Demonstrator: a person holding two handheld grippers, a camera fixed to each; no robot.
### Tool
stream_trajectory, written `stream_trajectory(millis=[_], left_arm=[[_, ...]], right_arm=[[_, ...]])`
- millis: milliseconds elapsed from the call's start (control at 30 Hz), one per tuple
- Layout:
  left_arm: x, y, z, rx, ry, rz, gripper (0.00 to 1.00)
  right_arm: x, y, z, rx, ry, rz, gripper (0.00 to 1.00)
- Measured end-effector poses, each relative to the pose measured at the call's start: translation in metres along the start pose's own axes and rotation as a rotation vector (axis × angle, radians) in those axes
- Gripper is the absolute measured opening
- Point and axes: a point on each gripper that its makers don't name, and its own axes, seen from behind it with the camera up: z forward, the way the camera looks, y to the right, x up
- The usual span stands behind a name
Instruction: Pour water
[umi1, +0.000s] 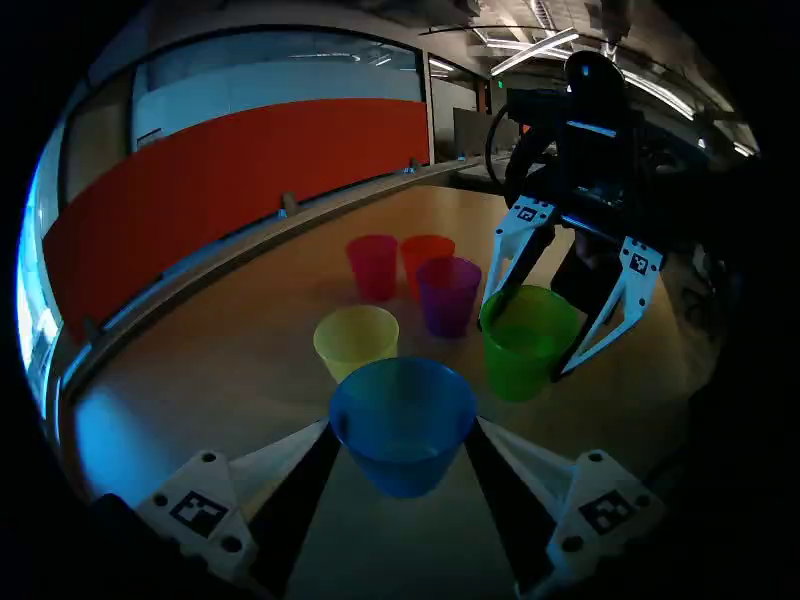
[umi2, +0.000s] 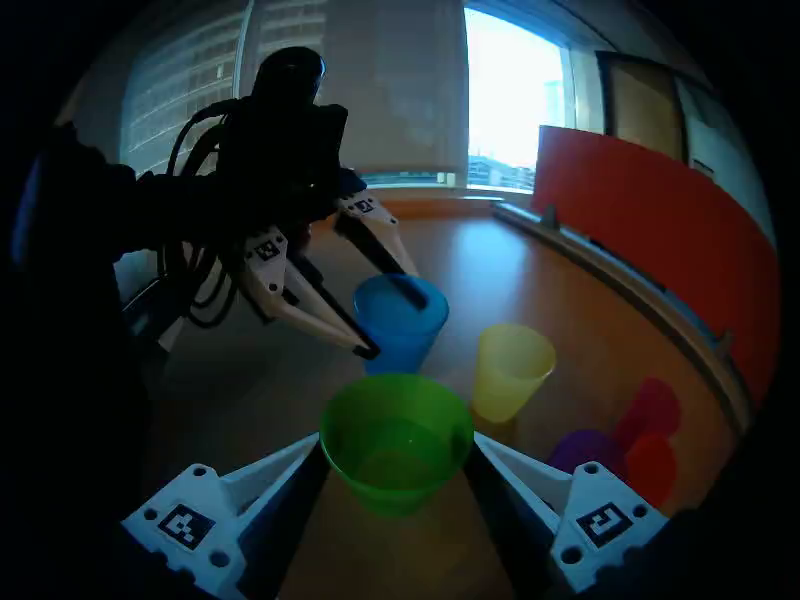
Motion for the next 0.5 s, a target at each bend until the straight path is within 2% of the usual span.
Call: stream_trajectory(millis=[367, 500], left_arm=[[-0.012, 0.003, 0.009, -0.011, -0.045, 0.054, 0.86], [-0.014, 0.003, 0.013, -0.013, -0.052, 0.057, 0.86]], right_arm=[[-0.017, 0.004, 0.007, -0.005, -0.050, -0.004, 0.90], [-0.022, 0.004, 0.009, -0.007, -0.064, -0.010, 0.90]])
